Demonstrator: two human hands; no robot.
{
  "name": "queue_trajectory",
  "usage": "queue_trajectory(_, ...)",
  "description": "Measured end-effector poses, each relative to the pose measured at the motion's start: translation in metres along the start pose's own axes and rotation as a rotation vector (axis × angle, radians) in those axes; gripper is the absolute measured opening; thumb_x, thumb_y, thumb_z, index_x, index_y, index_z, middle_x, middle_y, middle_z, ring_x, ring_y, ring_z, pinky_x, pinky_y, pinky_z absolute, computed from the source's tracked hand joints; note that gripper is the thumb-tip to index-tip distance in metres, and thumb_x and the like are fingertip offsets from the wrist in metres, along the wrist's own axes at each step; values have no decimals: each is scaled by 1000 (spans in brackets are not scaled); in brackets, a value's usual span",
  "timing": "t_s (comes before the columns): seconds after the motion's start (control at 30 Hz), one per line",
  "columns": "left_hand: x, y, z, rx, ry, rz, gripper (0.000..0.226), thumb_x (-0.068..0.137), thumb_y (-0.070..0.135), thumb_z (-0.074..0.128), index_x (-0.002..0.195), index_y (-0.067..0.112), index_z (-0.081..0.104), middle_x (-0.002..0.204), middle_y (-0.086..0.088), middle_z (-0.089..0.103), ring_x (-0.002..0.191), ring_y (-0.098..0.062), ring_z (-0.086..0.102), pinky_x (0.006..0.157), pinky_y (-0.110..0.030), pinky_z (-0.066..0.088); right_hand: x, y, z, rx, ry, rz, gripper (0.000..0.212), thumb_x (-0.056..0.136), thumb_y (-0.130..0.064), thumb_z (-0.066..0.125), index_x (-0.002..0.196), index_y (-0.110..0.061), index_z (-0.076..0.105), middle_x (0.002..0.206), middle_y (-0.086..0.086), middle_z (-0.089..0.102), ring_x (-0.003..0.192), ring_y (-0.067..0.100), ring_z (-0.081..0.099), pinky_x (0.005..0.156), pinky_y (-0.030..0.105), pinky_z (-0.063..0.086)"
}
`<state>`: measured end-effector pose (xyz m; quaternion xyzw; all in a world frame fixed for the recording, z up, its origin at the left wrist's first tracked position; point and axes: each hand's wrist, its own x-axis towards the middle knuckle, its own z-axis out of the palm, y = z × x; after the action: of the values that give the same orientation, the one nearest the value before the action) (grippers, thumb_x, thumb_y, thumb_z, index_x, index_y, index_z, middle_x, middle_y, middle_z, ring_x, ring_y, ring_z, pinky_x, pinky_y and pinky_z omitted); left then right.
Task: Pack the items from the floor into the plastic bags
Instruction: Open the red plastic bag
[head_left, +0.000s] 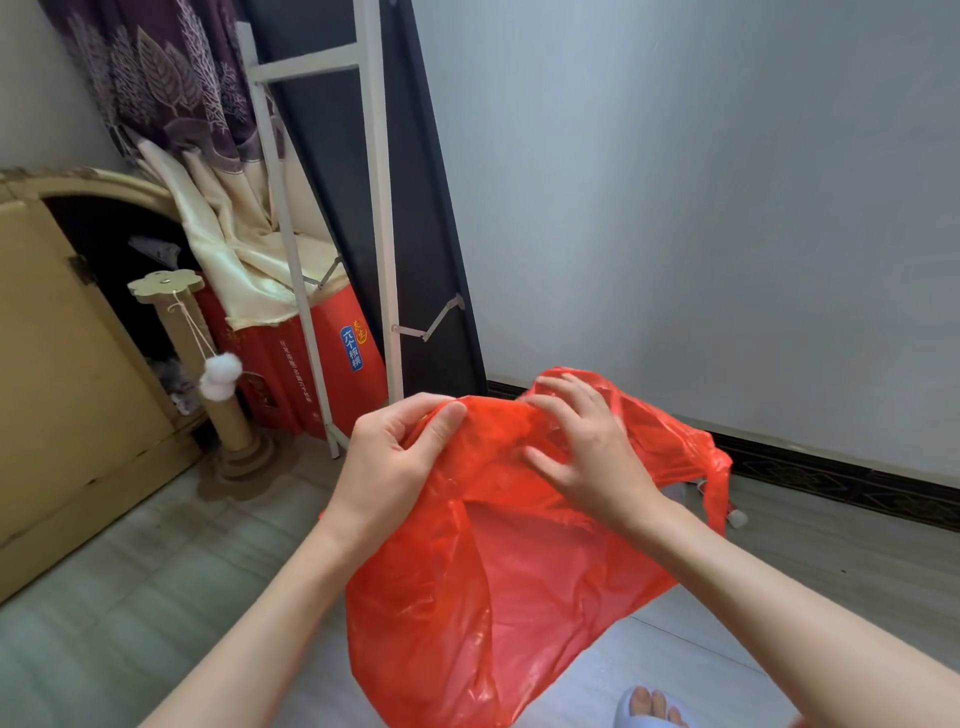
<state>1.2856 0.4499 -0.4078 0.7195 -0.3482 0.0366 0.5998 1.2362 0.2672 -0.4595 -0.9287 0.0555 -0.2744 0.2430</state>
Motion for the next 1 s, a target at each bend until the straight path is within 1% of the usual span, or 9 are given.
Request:
queue_trajectory(0.1,3,-5,-8,16,56,-25,16,79,32,55,78,23,68,69,19,68,67,4,61,63,-10,47,2,10,-3,-12,6,-4,32,80,-39,49,96,-17,66,103,3,67,108,24,58,94,49,41)
queue_trajectory(0.17,6,-14,-16,120,100,-33,15,80,34,56,79,26,69,72,19,69,72,5,62,67,-9,46,6,13,-10,32,8,3,23,84,-27,50,86,-10,66,83,10,70,81,26,64,77,34,46)
queue_trajectory(0.27,7,-26,-27,351,139,-75,12,86,29,59,84,26,71,76,19,67,77,5,62,71,-9,47,11,11,-25,177,7,14,22,91,-19,55,72,-10,63,63,3,61,57,7,49,57,16,34)
queue_trajectory(0.4,6,-34,-23,828,204,-130,24,92,32,45,106,24,63,101,-1,65,98,-26,61,82,-39,46,13,-5,-31,430,-148,162,42,95,-21,49,54,-22,42,47,-13,37,46,0,34,49,16,28)
queue_trajectory(0.53,2,-21,8,690,-136,344,49,86,45,47,128,20,43,126,-1,53,117,-14,48,98,-31,36,13,-16,-28,754,-245,312,33,98,-22,41,67,-16,52,62,-4,51,59,5,46,58,24,38)
queue_trajectory(0.63,-6,-17,29,569,-342,330,51,84,45,54,128,23,38,123,3,52,110,-5,48,94,-13,32,13,-21,-31,964,-238,410,37,99,-23,37,68,-16,55,56,-6,55,52,5,49,52,20,40)
queue_trajectory(0.83,6,-34,16,574,-236,222,15,90,22,40,99,30,48,96,3,58,88,-20,59,75,-42,49,12,-4,-36,579,-100,253,18,92,-29,51,79,-23,62,79,-6,63,71,-2,54,71,13,41)
queue_trajectory(0.93,10,-38,7,697,-146,248,23,88,22,37,92,18,59,87,0,61,83,-18,53,76,-39,46,8,5,-33,425,-167,217,11,80,-35,68,84,-28,61,79,-5,62,70,2,52,71,22,42)
queue_trajectory(1.0,9,-38,4,675,-100,185,22,88,18,39,89,13,60,85,0,61,83,-18,54,78,-28,42,6,9,-30,390,-217,172,39,72,-35,76,103,-33,54,98,-6,56,87,2,52,82,19,40)
